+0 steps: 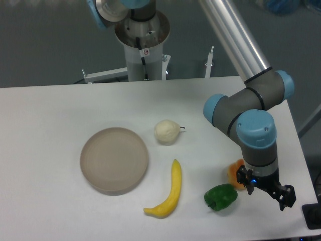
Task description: Pick up the banana from the table
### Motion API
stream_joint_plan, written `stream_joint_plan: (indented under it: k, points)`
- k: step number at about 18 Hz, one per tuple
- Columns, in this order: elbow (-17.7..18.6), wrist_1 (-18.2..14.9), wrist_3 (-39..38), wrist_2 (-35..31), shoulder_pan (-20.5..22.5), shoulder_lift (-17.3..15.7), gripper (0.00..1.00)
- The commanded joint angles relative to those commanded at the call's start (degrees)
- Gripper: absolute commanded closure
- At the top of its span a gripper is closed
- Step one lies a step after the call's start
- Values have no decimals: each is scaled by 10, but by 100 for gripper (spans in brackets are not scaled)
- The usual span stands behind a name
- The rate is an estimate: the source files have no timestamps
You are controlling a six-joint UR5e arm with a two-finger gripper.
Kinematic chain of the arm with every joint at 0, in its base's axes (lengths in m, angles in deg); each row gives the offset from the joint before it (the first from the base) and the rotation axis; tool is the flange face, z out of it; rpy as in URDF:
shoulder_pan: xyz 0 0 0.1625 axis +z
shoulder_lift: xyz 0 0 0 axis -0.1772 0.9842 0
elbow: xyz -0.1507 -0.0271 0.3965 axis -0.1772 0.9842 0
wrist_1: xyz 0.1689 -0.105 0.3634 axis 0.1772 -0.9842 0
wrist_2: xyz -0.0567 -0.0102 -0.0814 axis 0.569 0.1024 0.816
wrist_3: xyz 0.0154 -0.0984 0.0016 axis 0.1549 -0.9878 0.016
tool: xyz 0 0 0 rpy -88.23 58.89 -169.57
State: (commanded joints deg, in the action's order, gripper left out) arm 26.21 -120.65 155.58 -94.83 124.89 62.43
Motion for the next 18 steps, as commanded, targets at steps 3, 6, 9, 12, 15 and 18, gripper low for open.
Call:
stream_joint_plan:
  k: [3,6,9,12,15,18]
  points:
    - [-1,0,0,-1,-4,-6,0]
    - [4,-1,-3,-1,-4,-13,0]
    - [5,-2,-21,0,-10,-20,0]
    - [5,-3,-31,0,-11,-30,0]
    - [29,-9,-55,-1,-13,-58,0]
    - [75,-14,-119,-2,-27,-87,0]
